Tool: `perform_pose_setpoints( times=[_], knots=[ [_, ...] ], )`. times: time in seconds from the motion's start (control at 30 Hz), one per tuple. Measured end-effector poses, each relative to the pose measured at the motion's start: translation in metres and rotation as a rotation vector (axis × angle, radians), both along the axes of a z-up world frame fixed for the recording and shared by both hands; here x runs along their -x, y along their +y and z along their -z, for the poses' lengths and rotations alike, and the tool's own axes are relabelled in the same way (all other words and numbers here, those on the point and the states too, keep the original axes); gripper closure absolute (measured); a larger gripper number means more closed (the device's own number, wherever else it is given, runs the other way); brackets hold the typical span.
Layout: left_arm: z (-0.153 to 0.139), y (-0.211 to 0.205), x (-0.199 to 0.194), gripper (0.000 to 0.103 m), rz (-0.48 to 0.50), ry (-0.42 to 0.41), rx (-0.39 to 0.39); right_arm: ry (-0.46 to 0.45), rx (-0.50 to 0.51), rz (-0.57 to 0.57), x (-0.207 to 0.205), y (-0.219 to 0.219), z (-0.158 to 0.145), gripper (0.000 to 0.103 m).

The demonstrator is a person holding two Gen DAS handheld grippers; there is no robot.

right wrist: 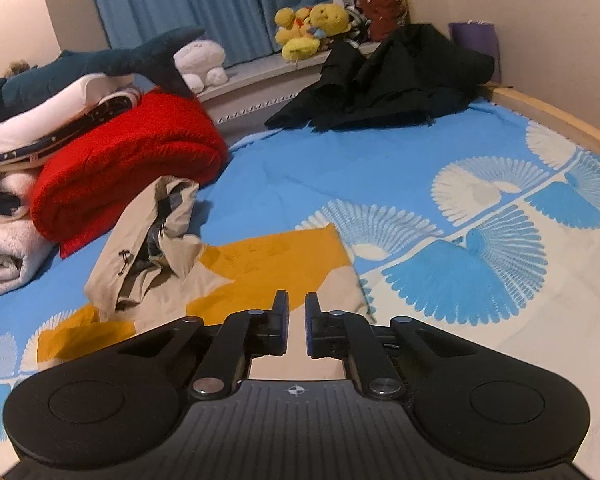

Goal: Fold large clothes

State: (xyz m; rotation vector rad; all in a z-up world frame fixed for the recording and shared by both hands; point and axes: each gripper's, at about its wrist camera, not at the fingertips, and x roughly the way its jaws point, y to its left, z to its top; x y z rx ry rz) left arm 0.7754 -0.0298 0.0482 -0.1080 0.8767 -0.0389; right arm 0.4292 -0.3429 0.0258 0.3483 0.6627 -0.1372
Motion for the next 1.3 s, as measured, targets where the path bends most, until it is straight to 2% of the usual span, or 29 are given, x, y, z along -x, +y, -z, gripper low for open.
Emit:
perform_pose_setpoints(
  times=[0.03,0.1,0.17,0.27,0.47,0.5,0.53,0.57,0.63,0.67,0.8,0.87,0.93,1.03,1.1,1.17,1.2,1.23,1.27,1.3],
  knots=[
    [0.016,-0.008,-0.013,0.079,0.005,0.024,0.007,0.015,-0.003,-0.001,-0.003,0.001,0.003,0.094],
    [0.044,-0.028,-0.038,0.069,0.014,0.05,0.001,0.043,-0.017,0.009,-0.007,0.0,0.01,0.094],
    [0.064,-0.047,-0.06,0.046,0.029,0.03,-0.013,0.066,-0.023,0.012,-0.011,0.0,0.017,0.094],
    [0.088,-0.073,-0.087,0.026,0.006,-0.008,-0.068,0.098,-0.027,-0.002,-0.015,0.001,0.025,0.094],
    [0.126,-0.1,-0.126,0.025,-0.038,-0.055,-0.204,0.129,0.003,0.0,-0.02,-0.001,0.037,0.094],
    [0.13,-0.103,-0.129,0.026,-0.038,-0.066,-0.234,0.136,0.008,0.0,-0.021,-0.001,0.04,0.094],
    [0.132,-0.105,-0.132,0.039,-0.03,-0.08,-0.273,0.145,0.013,0.001,-0.023,-0.001,0.042,0.094],
    [0.134,-0.107,-0.133,0.065,-0.014,-0.091,-0.305,0.153,0.012,0.001,-0.024,-0.001,0.043,0.094],
    [0.13,-0.107,-0.129,0.1,0.03,-0.104,-0.368,0.154,-0.002,0.003,-0.025,-0.004,0.043,0.094],
    [0.125,-0.105,-0.123,0.1,0.044,-0.128,-0.391,0.152,-0.006,0.007,-0.025,-0.005,0.042,0.094],
    [0.082,-0.086,-0.066,0.101,0.169,-0.248,-0.344,0.147,-0.028,0.009,-0.026,-0.006,0.039,0.094],
    [0.06,-0.077,-0.016,0.101,0.281,-0.332,-0.359,0.139,-0.038,0.015,-0.025,-0.008,0.036,0.094],
    [0.042,-0.065,0.037,0.101,0.361,-0.375,-0.366,0.128,-0.063,0.025,-0.023,-0.01,0.032,0.094],
    [0.015,-0.037,0.125,0.101,0.424,-0.421,-0.266,0.101,-0.09,0.039,-0.018,-0.013,0.028,0.094],
    [0.01,-0.02,0.186,0.101,0.458,-0.443,-0.246,0.092,-0.132,0.056,-0.016,-0.015,0.028,0.094],
    [0.026,-0.009,0.243,0.101,0.522,-0.432,-0.309,0.057,-0.189,0.058,-0.011,-0.016,0.026,0.09],
    [0.04,-0.005,0.266,0.101,0.537,-0.403,-0.36,0.03,-0.208,0.049,-0.009,-0.015,0.024,0.081],
    [0.055,0.001,0.286,0.1,0.537,-0.339,-0.384,0.009,-0.222,0.04,-0.007,-0.015,0.022,0.076],
    [0.065,0.006,0.299,0.098,0.535,-0.269,-0.377,-0.003,-0.237,0.035,-0.005,-0.014,0.022,0.069],
    [0.073,0.012,0.312,0.095,0.519,-0.199,-0.358,-0.014,-0.264,0.027,-0.004,-0.014,0.021,0.067]
  ],
)
